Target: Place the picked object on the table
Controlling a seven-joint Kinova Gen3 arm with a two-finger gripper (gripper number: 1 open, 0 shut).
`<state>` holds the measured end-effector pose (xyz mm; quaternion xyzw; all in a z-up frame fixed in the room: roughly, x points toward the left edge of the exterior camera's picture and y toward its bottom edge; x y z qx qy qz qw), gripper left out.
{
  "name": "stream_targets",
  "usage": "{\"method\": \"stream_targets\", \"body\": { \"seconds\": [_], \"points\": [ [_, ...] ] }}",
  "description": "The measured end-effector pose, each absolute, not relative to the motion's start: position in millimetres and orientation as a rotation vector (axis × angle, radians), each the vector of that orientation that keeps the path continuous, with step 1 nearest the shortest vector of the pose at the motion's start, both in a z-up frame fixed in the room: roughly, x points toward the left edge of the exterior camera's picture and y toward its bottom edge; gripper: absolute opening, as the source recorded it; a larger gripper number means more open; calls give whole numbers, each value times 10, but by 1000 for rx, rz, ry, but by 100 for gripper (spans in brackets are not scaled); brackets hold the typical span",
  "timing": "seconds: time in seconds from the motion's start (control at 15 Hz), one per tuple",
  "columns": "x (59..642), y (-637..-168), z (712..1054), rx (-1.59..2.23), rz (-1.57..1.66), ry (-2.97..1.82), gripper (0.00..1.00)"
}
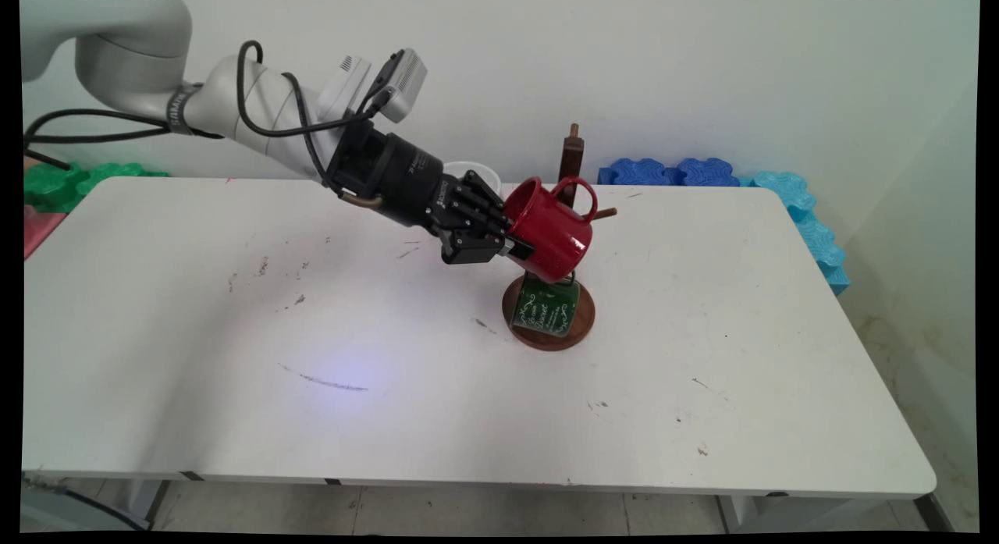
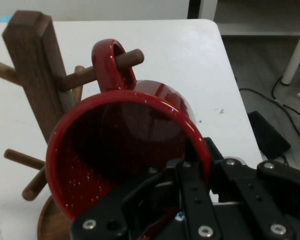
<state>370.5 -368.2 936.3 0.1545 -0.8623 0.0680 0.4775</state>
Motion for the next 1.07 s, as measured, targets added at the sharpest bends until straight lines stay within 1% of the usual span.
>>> {"method": "stream_targets", "body": {
  "seconds": [1.07],
  "points": [
    [3761,-3405,9564,330,143,-2098,0]
  ]
}}
